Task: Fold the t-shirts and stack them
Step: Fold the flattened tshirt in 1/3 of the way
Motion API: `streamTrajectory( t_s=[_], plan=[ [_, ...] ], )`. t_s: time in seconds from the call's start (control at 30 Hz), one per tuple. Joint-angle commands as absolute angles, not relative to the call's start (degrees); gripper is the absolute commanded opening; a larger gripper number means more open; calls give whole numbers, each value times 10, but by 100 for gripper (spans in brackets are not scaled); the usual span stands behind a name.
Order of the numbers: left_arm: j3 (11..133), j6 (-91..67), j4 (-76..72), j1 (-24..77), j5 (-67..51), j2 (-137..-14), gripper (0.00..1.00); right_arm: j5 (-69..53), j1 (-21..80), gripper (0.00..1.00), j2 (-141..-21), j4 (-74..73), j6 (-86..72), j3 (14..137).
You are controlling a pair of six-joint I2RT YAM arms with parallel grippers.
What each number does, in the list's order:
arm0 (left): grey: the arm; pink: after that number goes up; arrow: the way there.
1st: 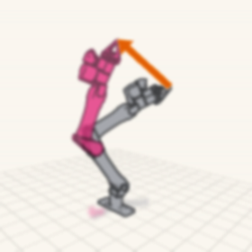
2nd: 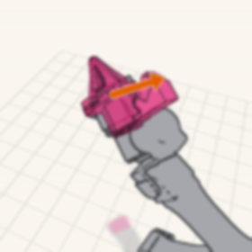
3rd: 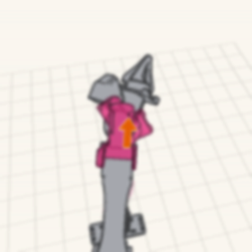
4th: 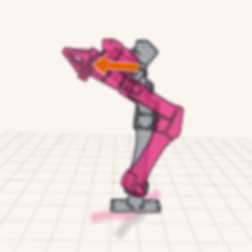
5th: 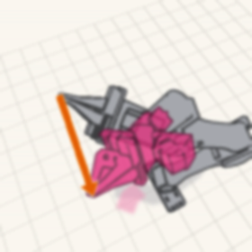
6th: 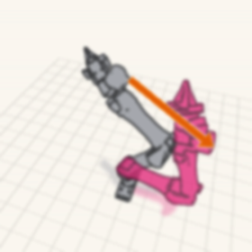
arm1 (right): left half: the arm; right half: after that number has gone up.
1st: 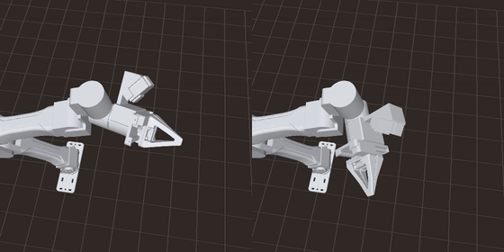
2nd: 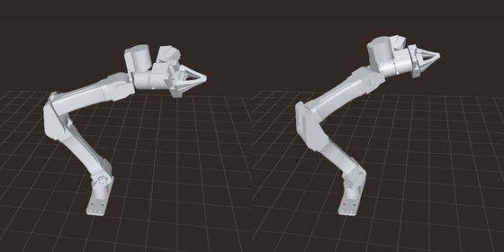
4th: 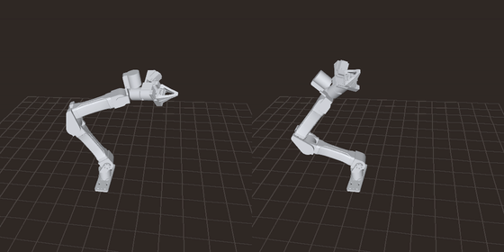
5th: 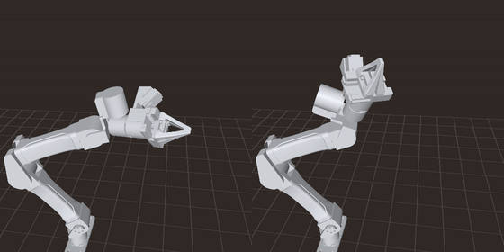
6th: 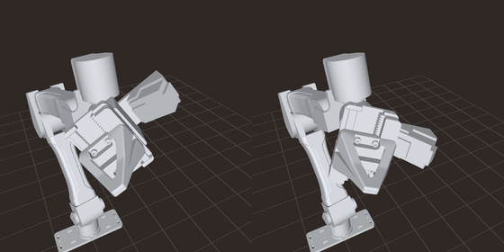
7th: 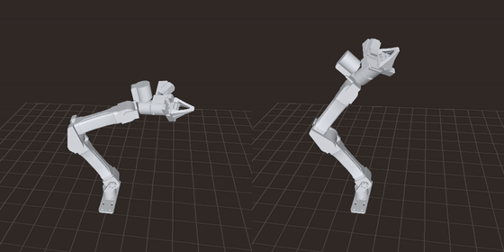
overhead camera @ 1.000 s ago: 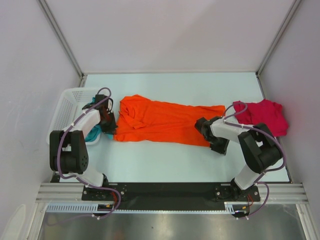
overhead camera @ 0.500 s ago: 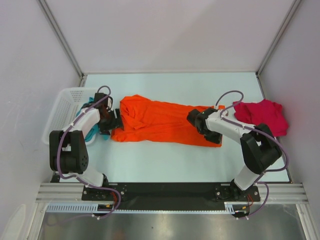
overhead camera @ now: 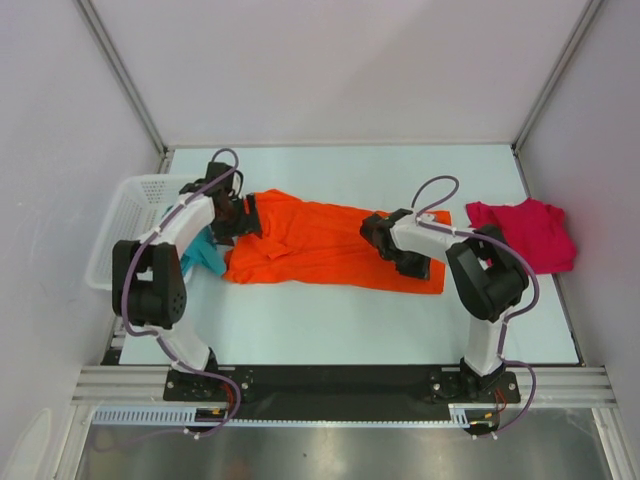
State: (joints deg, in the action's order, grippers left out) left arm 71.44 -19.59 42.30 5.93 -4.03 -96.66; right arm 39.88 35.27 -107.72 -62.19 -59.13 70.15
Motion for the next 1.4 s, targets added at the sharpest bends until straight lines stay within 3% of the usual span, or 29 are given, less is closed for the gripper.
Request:
streamTrajectory(
  t_s=[0.0,0.47,0.87,1.07,1.2,1.37],
  plan=[
    [758,-218,421,96,-42,-1006,81,420,354,29,-1080,-613,-583,736],
    [785,-243,409,184,-46,-1071,81,418,335,29,-1085,-593,-567,719],
    [786,-249,404,204,-42,-1085,78,417,333,29,-1083,-580,-562,699],
    [772,-249,389,204,-46,-1074,56,414,331,28,-1085,-571,-557,689],
    [768,-246,388,203,-49,-1075,33,412,331,27,-1085,-570,-557,686],
    [768,-242,394,203,-43,-1071,33,412,333,27,-1085,-570,-557,685]
  ],
)
